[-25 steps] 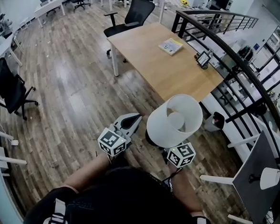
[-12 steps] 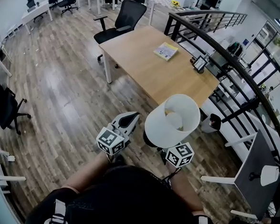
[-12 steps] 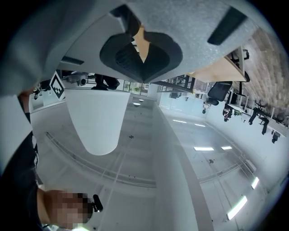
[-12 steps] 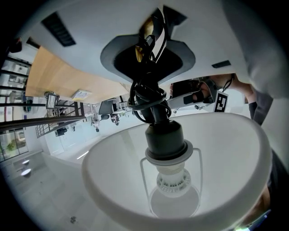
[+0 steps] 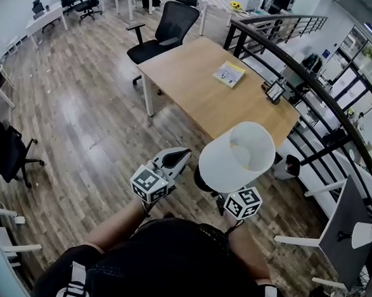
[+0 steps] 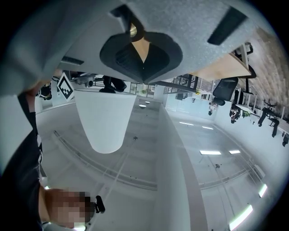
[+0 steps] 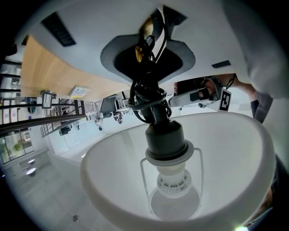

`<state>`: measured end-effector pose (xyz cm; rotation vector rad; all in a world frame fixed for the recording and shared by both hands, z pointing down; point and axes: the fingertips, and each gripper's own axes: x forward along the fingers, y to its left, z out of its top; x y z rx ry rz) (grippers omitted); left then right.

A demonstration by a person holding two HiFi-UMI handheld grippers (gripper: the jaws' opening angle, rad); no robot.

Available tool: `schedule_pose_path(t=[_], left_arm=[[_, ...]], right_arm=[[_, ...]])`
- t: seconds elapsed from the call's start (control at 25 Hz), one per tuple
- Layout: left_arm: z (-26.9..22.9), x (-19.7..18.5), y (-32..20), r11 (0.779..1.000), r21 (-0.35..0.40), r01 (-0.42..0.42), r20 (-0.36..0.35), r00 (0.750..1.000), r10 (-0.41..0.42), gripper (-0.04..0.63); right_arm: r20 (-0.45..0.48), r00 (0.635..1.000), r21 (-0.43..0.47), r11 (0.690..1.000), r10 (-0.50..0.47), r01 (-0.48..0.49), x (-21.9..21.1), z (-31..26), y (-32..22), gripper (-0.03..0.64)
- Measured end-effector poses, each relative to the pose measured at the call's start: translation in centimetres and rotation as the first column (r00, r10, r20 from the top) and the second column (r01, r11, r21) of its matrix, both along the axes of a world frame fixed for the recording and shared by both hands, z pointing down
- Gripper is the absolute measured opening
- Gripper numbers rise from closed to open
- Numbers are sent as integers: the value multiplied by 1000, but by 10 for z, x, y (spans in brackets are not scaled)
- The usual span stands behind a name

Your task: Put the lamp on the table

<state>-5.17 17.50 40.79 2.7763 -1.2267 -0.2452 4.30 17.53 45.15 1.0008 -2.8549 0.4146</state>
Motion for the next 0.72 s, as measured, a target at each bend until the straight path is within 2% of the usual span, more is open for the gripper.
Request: schedule_pose_path(t=[0.36, 0.72], left_arm=[[16, -33, -20, 1000, -13, -3, 8, 1000, 4, 9], [22, -52, -39, 998, -34, 56, 17, 998, -56, 9]], right_arm=[[-7, 1000, -36, 999, -24, 24, -35, 16, -30, 98], [16, 997, -52, 996, -78, 78, -52, 20, -62, 98]])
